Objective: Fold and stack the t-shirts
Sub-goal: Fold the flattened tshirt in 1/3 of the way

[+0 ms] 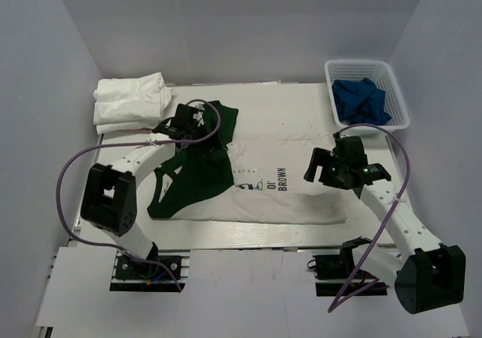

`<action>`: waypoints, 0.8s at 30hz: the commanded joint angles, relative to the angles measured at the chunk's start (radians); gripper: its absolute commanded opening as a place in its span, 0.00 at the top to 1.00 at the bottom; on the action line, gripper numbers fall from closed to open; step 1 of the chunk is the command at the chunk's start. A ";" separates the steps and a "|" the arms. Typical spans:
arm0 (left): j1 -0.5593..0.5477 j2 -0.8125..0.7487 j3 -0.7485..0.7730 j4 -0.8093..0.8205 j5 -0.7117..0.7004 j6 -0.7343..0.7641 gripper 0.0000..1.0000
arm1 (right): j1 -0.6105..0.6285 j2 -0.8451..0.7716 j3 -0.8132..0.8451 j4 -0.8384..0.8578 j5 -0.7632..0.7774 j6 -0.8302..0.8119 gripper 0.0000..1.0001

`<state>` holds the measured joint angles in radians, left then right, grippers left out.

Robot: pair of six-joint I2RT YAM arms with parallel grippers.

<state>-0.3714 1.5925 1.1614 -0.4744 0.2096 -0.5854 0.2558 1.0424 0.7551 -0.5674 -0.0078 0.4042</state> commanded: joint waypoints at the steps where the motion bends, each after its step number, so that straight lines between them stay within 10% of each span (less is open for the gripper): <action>1: -0.003 0.069 -0.003 0.054 0.008 -0.016 0.00 | -0.001 0.005 0.007 0.037 -0.027 -0.031 0.10; 24: -0.012 0.463 0.375 0.178 0.217 -0.025 0.00 | -0.001 0.011 0.023 0.074 0.065 -0.016 0.10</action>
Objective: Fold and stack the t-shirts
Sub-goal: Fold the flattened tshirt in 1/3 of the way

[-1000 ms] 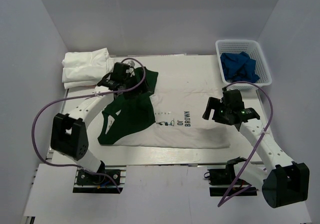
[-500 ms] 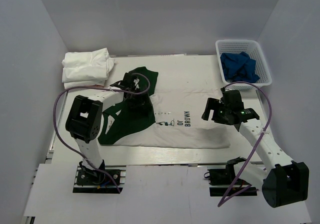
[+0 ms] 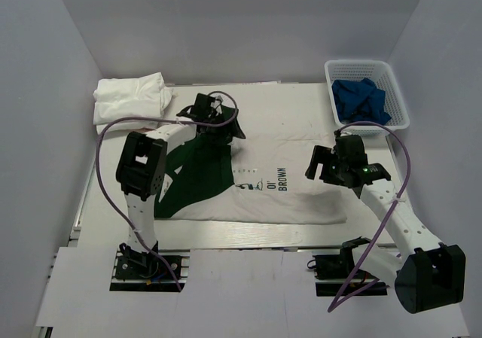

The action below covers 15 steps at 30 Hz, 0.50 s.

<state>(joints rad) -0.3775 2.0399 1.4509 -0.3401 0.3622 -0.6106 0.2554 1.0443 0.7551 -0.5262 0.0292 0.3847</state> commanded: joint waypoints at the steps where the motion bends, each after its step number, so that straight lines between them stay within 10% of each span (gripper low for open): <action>1: -0.006 0.032 0.110 0.044 0.075 0.000 0.00 | -0.005 0.014 0.026 0.029 0.040 0.009 0.10; 10: -0.024 0.086 0.308 -0.074 0.072 0.029 0.00 | -0.005 0.040 0.081 0.049 0.058 0.063 0.10; 15: -0.012 -0.071 0.159 -0.175 -0.089 0.054 0.00 | -0.001 0.028 0.052 0.061 0.005 0.046 0.10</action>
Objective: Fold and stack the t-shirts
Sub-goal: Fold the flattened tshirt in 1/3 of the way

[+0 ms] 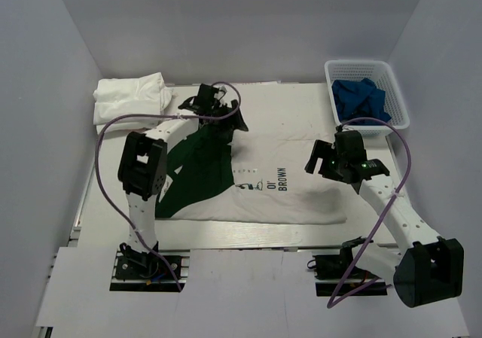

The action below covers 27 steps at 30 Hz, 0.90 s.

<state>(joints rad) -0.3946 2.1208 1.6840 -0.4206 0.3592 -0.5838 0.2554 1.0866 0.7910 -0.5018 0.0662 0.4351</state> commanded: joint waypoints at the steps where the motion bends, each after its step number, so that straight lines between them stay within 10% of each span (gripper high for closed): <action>1: 0.005 -0.194 -0.120 -0.084 -0.086 0.027 0.00 | -0.004 -0.019 0.010 0.042 -0.040 -0.007 0.10; 7: 0.002 -0.519 -0.505 0.000 -0.157 -0.001 0.00 | -0.002 -0.051 -0.042 0.066 -0.131 -0.016 0.10; 14: -0.027 -0.468 -0.653 0.195 0.168 -0.001 0.00 | -0.004 -0.065 -0.064 0.083 -0.146 -0.026 0.10; 27: -0.016 -0.125 -0.255 0.123 0.109 0.162 0.00 | -0.002 -0.082 -0.062 0.066 -0.131 -0.021 0.10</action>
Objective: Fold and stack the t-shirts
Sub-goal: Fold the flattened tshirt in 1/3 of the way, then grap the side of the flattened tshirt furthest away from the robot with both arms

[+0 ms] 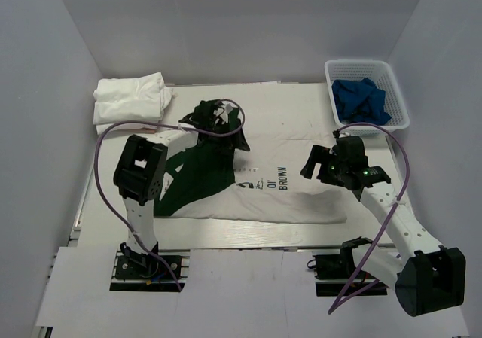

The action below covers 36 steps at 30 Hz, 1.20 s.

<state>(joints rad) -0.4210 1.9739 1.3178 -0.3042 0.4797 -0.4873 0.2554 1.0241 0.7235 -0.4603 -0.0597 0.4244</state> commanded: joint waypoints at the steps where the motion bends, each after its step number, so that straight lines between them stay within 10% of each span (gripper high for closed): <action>1: 0.010 0.037 0.133 0.007 0.000 0.076 0.00 | -0.002 -0.019 0.004 0.023 0.003 -0.010 0.10; 6: 0.010 0.068 0.240 0.004 0.033 0.076 0.00 | -0.005 -0.018 0.008 0.025 0.030 -0.010 0.10; 19: 0.116 0.368 0.959 -0.409 -0.513 0.222 0.00 | -0.002 0.108 0.181 -0.008 0.359 0.022 0.10; 31: 0.209 0.597 1.092 -0.217 -0.480 0.274 0.00 | -0.005 0.312 0.329 -0.029 0.374 0.008 0.10; 36: 0.209 0.628 1.069 -0.165 -0.382 0.274 0.34 | -0.005 0.378 0.359 -0.031 0.397 0.004 0.10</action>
<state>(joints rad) -0.2104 2.6297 2.3737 -0.5240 0.0227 -0.2279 0.2546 1.3853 1.0283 -0.4782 0.2981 0.4362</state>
